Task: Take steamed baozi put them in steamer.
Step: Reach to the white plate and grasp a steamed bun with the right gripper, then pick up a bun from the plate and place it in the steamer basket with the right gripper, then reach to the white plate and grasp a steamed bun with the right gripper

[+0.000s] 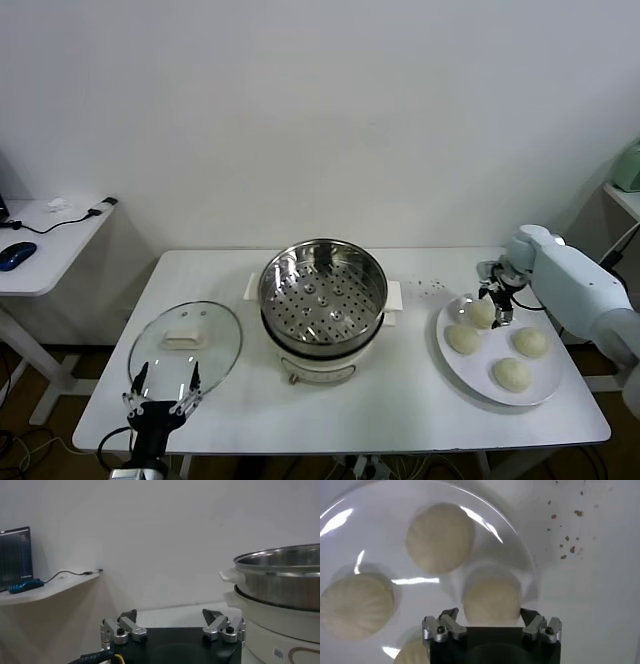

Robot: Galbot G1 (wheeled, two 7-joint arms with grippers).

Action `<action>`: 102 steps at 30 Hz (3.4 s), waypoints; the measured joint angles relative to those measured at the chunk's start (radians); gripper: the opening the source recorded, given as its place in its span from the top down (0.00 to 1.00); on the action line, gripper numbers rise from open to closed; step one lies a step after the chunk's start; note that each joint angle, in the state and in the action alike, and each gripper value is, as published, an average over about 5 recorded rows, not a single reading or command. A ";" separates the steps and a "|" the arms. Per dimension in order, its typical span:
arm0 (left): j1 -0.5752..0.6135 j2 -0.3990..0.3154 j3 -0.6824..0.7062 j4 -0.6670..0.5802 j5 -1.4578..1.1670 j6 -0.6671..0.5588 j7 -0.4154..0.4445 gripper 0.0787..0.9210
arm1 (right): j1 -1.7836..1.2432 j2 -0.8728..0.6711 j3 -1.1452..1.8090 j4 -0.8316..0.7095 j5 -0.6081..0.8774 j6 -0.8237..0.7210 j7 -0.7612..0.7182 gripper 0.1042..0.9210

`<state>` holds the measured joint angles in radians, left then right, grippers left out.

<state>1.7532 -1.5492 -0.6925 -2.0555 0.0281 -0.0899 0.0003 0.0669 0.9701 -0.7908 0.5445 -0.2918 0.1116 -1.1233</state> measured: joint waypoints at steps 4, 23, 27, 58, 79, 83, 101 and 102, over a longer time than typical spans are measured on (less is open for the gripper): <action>0.002 0.000 0.000 0.000 0.000 -0.001 0.000 0.12 | 0.001 0.008 0.006 -0.012 -0.008 0.005 -0.003 0.32; 0.018 0.003 -0.001 -0.003 -0.013 -0.008 -0.002 0.12 | 0.090 -0.049 -0.081 0.111 0.099 0.022 -0.042 0.42; 0.022 0.005 -0.002 -0.004 -0.020 -0.009 -0.002 0.12 | 0.190 -0.059 -0.180 0.192 0.172 0.046 -0.057 0.41; 0.032 0.036 0.019 -0.019 -0.027 -0.001 0.001 0.12 | 0.485 0.397 -0.385 0.422 -0.039 0.505 -0.010 0.41; 0.024 0.050 -0.001 -0.013 -0.040 0.000 -0.006 0.12 | 0.316 0.537 -0.349 0.222 -0.178 0.551 0.012 0.38; 0.020 0.055 -0.001 -0.014 -0.041 0.003 -0.006 0.12 | 0.310 0.541 -0.347 0.204 -0.169 0.552 0.012 0.25; 0.031 0.067 0.014 -0.025 -0.033 0.005 -0.001 0.12 | 0.501 0.374 -0.446 0.346 0.145 0.457 -0.013 0.12; 0.032 0.069 0.015 -0.027 -0.032 0.005 -0.001 0.12 | 0.526 0.346 -0.472 0.366 0.189 0.431 -0.008 0.12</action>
<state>1.7857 -1.4807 -0.6773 -2.0826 -0.0039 -0.0849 -0.0003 0.5934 1.3165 -1.2629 0.9107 -0.1032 0.5423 -1.1312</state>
